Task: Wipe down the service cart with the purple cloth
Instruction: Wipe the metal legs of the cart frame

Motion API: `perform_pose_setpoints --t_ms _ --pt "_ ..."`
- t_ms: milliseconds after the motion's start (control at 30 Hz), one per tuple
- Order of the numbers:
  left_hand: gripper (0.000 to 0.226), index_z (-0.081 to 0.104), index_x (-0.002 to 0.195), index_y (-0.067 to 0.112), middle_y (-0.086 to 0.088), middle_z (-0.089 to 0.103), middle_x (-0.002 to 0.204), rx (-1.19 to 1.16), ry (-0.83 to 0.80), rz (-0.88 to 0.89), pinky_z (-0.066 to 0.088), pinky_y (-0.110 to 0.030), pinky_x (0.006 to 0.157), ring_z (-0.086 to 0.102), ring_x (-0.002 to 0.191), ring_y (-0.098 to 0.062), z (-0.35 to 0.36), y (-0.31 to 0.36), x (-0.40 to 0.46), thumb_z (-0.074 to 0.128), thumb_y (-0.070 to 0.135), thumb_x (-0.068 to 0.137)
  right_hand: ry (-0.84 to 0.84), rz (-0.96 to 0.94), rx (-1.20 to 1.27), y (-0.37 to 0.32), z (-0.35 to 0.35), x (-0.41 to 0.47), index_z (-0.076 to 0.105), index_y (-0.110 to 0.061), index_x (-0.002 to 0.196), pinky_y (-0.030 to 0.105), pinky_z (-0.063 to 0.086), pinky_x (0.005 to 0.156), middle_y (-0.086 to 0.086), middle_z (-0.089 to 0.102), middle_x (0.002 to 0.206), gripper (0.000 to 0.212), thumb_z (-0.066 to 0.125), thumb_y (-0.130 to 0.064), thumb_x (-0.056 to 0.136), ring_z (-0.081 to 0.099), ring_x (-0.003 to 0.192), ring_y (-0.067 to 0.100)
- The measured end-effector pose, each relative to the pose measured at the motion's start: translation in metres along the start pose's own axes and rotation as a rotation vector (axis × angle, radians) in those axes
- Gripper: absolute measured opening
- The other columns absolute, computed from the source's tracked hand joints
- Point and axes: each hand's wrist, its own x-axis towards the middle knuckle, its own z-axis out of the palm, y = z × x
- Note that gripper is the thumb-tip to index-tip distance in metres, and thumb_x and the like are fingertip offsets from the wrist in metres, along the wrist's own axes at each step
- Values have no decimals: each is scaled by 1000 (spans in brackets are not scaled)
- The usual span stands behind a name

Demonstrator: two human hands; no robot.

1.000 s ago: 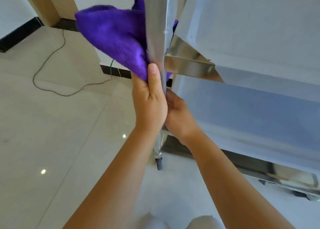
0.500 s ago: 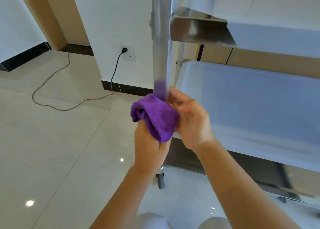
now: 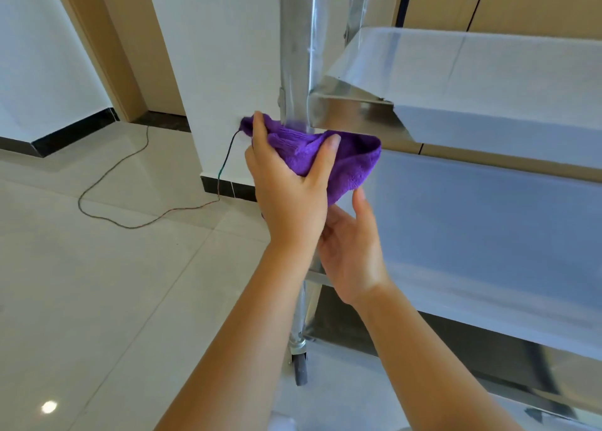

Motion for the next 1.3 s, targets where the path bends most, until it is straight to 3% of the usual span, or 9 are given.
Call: perform_pose_setpoints --t_ms 100,200,367,600,733,833,967,1133,1300 --pt "53 54 117 10 18 60 94 10 79 16 44 -7 73 58 84 7 5 -4 6 75 36 75 -15 -9 11 4 -3 3 62 -11 115 39 28 113 10 63 122 65 25 -55 85 51 122 22" --pt "35 54 98 12 24 57 73 9 120 28 49 -15 66 58 70 6 8 -11 7 74 31 76 -18 -10 47 10 -7 5 58 -8 121 39 28 113 8 61 125 66 25 -54 86 50 123 19" --pt "38 51 102 17 25 57 78 36 76 -3 52 -20 68 60 73 4 5 -36 -6 72 32 75 63 -56 73 16 -4 6 59 -11 107 29 43 96 -4 68 97 51 31 -48 86 59 95 6" --pt "39 50 101 21 13 64 82 68 -76 -216 55 -35 70 65 76 -7 -4 -92 -45 69 39 72 334 -79 -262 45 -5 -5 54 -28 104 9 45 64 -10 61 95 11 46 -26 96 59 77 -8" --pt "43 44 102 27 12 62 88 135 -174 -299 54 -31 71 64 80 -10 -13 -114 -66 71 41 71 365 -68 -412 55 -13 -7 49 -32 117 7 47 71 -14 59 109 25 46 -19 97 59 95 -3" --pt "42 44 104 22 3 63 94 132 -183 -335 52 -17 65 63 80 -11 -15 -117 -72 74 34 77 436 -104 -728 52 -22 -9 36 -25 138 4 36 85 -12 43 130 43 45 -17 97 40 116 -3" --pt "44 48 107 17 3 66 90 162 -250 -284 57 -31 63 66 76 -16 -20 -118 -66 73 36 77 517 -183 -1060 52 -43 -23 33 -13 141 16 22 102 -2 37 138 50 47 -10 93 24 130 9" --pt "47 52 112 5 14 59 89 150 -157 -146 42 -3 68 58 75 -1 -17 -87 -50 74 29 78 439 -55 -1099 57 -56 -34 33 -13 141 32 19 115 -1 29 148 48 46 -22 96 15 139 12" --pt "54 49 119 -4 -4 60 106 51 0 108 46 -9 78 58 91 -6 -3 -26 -3 72 26 80 377 -78 -1144 55 -60 -34 36 -14 140 12 7 106 -4 31 148 47 46 -24 96 10 140 7"
